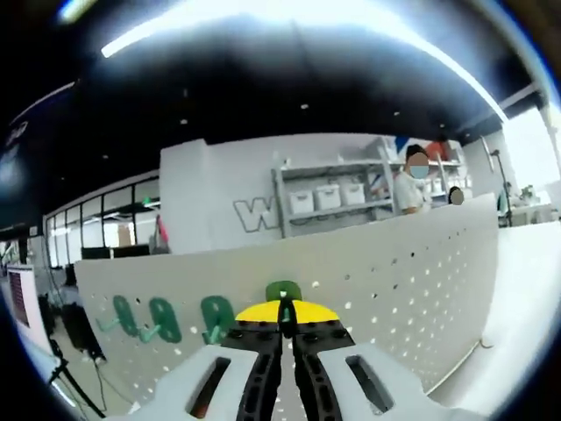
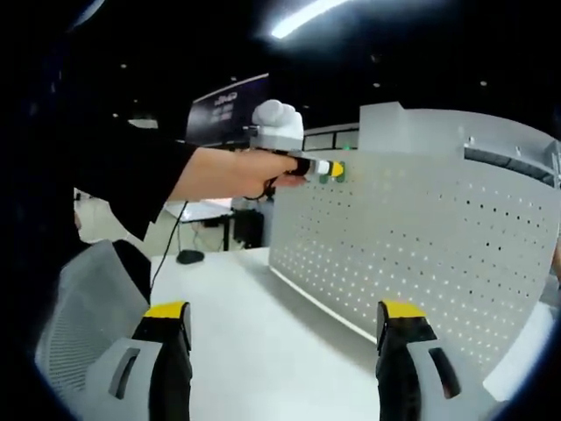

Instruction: Insert the hook assembly into the mounting plate slot until the hook locks in place.

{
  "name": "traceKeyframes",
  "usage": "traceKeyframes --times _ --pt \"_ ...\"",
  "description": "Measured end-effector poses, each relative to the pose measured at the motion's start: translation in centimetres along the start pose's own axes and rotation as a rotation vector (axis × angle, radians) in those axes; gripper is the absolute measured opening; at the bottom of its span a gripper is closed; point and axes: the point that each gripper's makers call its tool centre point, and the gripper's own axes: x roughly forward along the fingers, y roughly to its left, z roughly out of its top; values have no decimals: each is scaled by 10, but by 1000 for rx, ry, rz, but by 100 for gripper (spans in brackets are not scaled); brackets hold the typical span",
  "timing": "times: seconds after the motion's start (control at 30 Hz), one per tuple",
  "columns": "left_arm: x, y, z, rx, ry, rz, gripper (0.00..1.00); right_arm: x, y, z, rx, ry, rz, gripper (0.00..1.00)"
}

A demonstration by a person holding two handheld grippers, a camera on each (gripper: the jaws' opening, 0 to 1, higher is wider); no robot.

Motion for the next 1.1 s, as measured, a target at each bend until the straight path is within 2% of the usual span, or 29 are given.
traceKeyframes --times 0.47,0.83,0.9,1.0,1.07,1.1 --pt "5 2 -2 0 2 27 2 -1 -1 -4 11 2 -3 89" --pt "9 2 -5 16 -20 59 3 -2 -3 -7 24 2 -6 89" --pt "9 2 -5 28 -25 61 3 -1 -4 -8 23 4 -6 89" --pt "9 1 -4 109 -24 55 3 0 -3 -8 26 2 -5 89" --pt "10 -1 -7 106 -7 60 3 0 -3 -8 25 1 -5 89" --pt "10 -1 -6 136 -19 62 3 0 -4 -8 25 2 -5 89"
